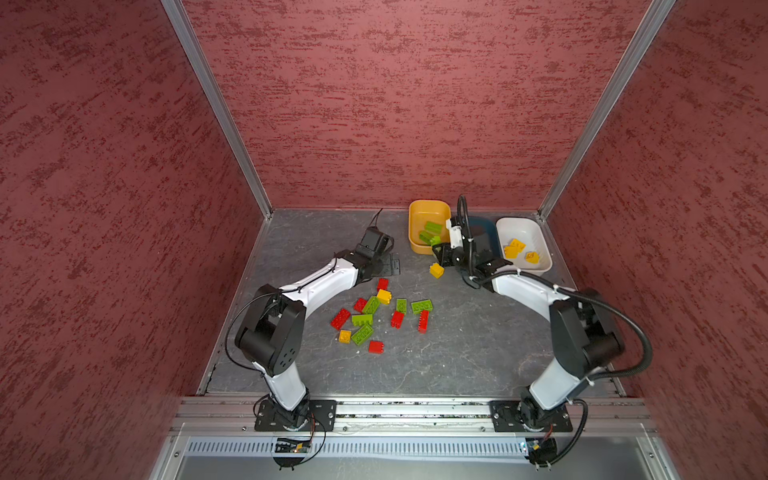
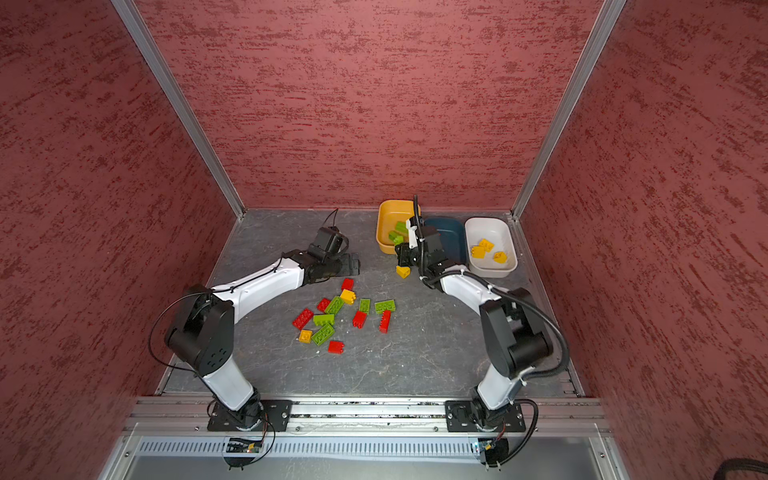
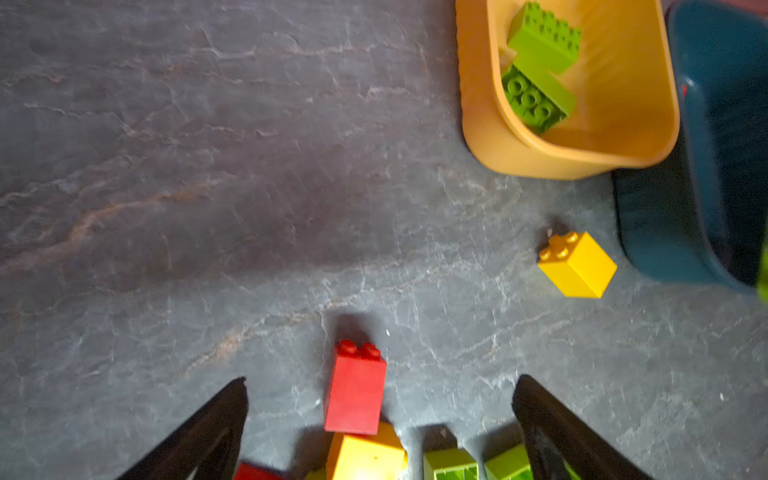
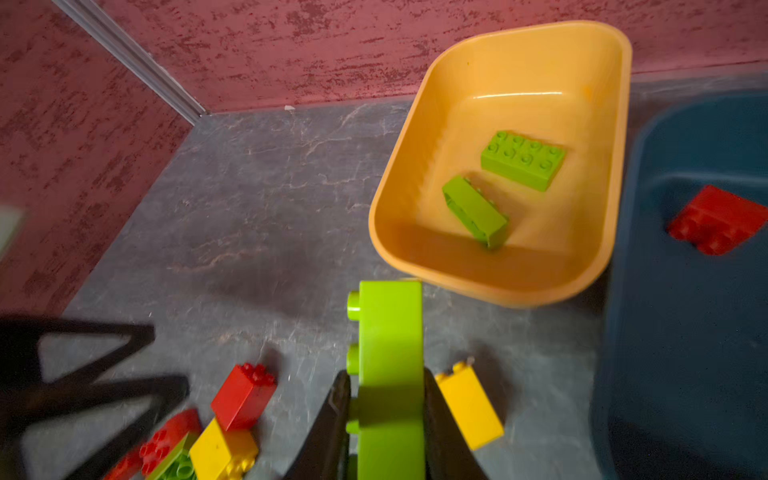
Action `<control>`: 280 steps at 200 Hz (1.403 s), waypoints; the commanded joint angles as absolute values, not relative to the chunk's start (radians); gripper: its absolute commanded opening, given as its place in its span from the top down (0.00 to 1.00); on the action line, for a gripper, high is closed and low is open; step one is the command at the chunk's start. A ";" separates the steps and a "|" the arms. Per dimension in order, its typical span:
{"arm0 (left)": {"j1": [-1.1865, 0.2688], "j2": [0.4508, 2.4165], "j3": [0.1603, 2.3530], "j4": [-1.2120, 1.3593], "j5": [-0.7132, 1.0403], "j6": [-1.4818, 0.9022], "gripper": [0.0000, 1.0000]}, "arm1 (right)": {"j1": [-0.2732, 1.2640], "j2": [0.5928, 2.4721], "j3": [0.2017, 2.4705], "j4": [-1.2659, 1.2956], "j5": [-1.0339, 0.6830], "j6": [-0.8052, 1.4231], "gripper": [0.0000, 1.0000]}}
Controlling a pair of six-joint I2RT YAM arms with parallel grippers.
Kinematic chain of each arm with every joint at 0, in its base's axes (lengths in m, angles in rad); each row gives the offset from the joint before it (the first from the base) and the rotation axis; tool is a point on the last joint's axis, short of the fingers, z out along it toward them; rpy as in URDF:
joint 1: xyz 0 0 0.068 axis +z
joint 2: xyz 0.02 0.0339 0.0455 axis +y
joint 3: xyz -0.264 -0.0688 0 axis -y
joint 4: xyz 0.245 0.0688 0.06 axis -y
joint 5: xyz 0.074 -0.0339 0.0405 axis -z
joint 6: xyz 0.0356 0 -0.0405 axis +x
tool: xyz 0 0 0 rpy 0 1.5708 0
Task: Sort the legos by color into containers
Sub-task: 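Carry the green brick into the yellow tub while the left gripper moves to the pile, then grasp a red brick with the left gripper while the right gripper withdraws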
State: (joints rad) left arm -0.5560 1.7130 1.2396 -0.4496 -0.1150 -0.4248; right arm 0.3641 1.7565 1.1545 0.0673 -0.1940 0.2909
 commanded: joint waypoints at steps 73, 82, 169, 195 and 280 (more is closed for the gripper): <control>-0.785 1.650 1.174 -0.758 0.000 -0.472 0.09 | 0.302 2.378 1.992 -0.207 -0.175 0.273 0.77; -0.798 1.663 1.173 -0.776 0.015 -0.476 0.13 | 0.302 2.439 2.098 -0.243 -0.186 0.273 0.75; -0.831 1.777 1.172 -0.765 -0.025 -0.504 0.29 | 0.304 2.202 1.864 -0.132 -0.359 0.292 0.38; -0.837 1.823 1.185 -0.754 -0.033 -0.491 0.34 | 0.302 1.996 1.595 -0.044 -0.356 0.285 0.30; -0.842 1.882 1.198 -0.727 -0.078 -0.456 0.43 | 0.302 1.410 0.838 0.288 -0.103 0.491 0.01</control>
State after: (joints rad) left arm -0.8371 1.8477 1.1767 -0.7410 -0.0505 -0.4778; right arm 0.3035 1.5127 0.9531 0.1684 -0.2352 0.4042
